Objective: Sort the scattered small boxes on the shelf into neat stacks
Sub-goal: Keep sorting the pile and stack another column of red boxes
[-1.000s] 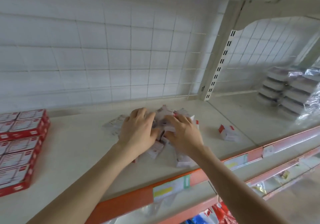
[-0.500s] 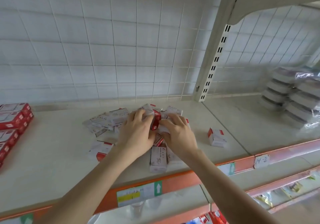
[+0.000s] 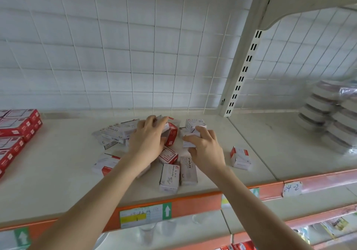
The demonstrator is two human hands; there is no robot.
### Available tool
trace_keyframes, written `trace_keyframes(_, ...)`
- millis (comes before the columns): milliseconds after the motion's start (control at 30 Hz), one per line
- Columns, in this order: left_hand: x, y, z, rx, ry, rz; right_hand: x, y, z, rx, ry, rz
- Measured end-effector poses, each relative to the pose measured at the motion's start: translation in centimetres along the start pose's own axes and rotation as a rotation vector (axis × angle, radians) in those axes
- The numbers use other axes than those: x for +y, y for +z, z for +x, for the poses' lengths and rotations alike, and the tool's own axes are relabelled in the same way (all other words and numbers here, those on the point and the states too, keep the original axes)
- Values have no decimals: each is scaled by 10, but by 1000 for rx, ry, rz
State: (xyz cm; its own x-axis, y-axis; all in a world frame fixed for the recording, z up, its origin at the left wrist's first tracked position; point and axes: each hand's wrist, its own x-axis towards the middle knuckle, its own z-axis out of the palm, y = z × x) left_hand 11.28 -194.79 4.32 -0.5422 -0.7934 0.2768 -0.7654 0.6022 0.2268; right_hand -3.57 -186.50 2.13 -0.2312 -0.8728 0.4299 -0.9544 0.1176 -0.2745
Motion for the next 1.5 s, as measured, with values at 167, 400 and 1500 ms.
trace_keyframes(167, 0, -1, -4, 78, -21, 4, 15, -12, 1, -64, 102, -78)
trace_keyframes(400, -10, -5, -16, 64, -80, 13, 19, -16, 2, -70, 146, -94)
trace_keyframes(1500, -36, -21, -53, 175, -89, -26, -65, 9, 9, -361, 122, 169)
